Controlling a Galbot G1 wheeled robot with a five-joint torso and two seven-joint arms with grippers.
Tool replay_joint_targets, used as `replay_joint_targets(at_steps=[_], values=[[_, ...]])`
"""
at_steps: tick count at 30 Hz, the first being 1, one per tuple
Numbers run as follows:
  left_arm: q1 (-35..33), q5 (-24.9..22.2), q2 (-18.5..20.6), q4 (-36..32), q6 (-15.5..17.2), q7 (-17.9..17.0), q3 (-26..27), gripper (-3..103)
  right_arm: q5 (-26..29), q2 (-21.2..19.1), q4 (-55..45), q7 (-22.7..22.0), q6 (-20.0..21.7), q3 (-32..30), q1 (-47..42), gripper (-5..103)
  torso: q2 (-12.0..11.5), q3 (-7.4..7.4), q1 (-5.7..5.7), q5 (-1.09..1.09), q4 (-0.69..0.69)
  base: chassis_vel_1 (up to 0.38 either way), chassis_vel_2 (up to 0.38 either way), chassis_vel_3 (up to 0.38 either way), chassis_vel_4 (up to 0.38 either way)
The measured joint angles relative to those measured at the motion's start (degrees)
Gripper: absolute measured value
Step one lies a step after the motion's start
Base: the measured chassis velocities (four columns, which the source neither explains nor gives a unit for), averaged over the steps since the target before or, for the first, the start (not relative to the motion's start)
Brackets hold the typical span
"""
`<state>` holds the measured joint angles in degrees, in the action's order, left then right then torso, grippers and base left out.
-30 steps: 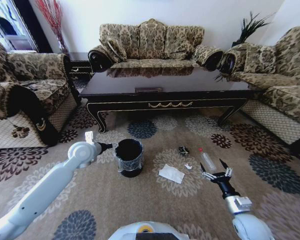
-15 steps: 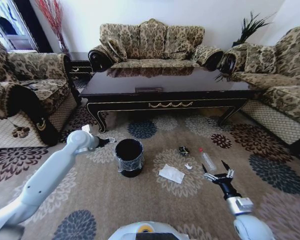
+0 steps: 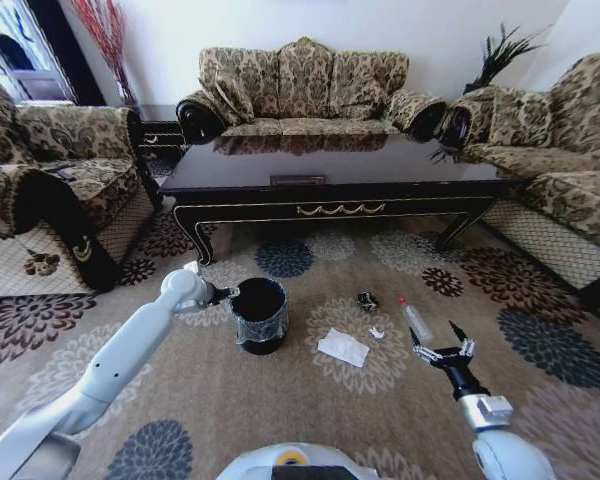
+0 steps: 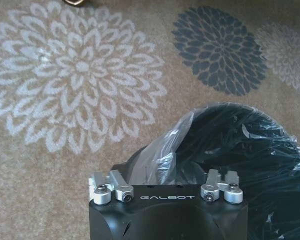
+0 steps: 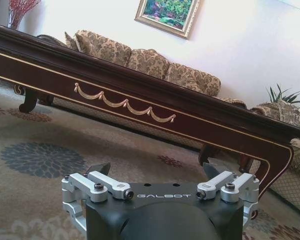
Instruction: Move to the front of the table and pick up the trash from the floor, then place it into the trash bin.
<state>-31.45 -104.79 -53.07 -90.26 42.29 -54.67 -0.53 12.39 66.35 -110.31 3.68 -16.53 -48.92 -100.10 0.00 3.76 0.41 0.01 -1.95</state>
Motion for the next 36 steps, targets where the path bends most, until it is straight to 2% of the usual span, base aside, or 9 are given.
replay_joint_targets(at_steps=[6, 9, 10, 12, 15, 19, 24, 31, 36], values=[[0.5, 0.9, -2.5, 2.0, -0.1, 0.2, -0.2, 61, 0.1, 0.1, 0.2, 0.0, 0.0, 0.0, 0.0, 100, 0.0, 0.00, 0.00, -0.01, -0.01, 0.000, 0.000, 0.000, 0.000], [0.6, 1.6, -3.5, 2.6, -0.1, 0.2, -0.4, 51, 0.2, 0.1, 0.3, 0.0, -0.1, 0.0, 0.0, 100, 0.0, 0.00, 0.00, 0.01, 0.00, 0.000, 0.000, 0.000, 0.000], [0.7, 1.6, -3.6, 2.6, -0.1, 0.2, -0.5, 40, 0.2, 0.1, 0.4, 0.0, -0.1, -0.1, 0.0, 100, 0.0, 0.00, 0.00, 0.00, 0.01, 0.000, 0.000, 0.000, 0.000], [0.7, 1.7, -3.6, 2.6, -0.1, 0.2, -0.6, 40, 0.3, 0.0, 0.4, 0.0, -0.1, -0.3, 0.0, 100, 0.0, 0.00, 0.00, -0.01, 0.01, 0.000, 0.000, 0.000, 0.000], [0.2, 1.8, -3.2, 2.5, -0.1, 0.3, -0.6, 24, 0.8, -0.2, 0.6, -0.1, -0.1, -0.6, 0.1, 100, 0.0, 0.00, 0.00, 0.00, -0.01, 0.000, 0.000, 0.000, 0.000], [-1.0, 2.0, -2.7, 2.0, -0.1, 0.3, -0.2, 12, 1.5, -0.6, 0.7, -0.3, -0.1, -1.0, 0.6, 100, 0.0, 0.00, 0.00, -0.03, -0.01, 0.000, 0.000, 0.000, 0.000], [-2.6, 1.9, -1.9, 1.0, -0.1, 0.3, 0.5, 4, 1.3, -0.8, 0.7, -0.5, -0.1, -1.0, 0.5, 100, 0.0, 0.01, 0.00, -0.05, -0.01, 0.000, 0.000, 0.000, 0.000], [-3.9, 1.5, 0.5, -1.4, -0.1, 0.3, 2.3, 4, -0.3, -0.7, 0.7, -2.3, 0.9, -0.6, 0.6, 100, 0.0, 0.01, 0.00, -0.01, 0.01, 0.000, 0.000, 0.000, 0.000], [-6.2, 0.2, 4.4, -6.1, -0.1, 0.0, 3.9, 4, -1.5, -2.5, -0.3, -7.5, 4.9, 0.6, 1.2, 100, 0.0, 0.00, 0.00, -0.01, -0.02, 0.000, 0.000, 0.000, 0.000]])
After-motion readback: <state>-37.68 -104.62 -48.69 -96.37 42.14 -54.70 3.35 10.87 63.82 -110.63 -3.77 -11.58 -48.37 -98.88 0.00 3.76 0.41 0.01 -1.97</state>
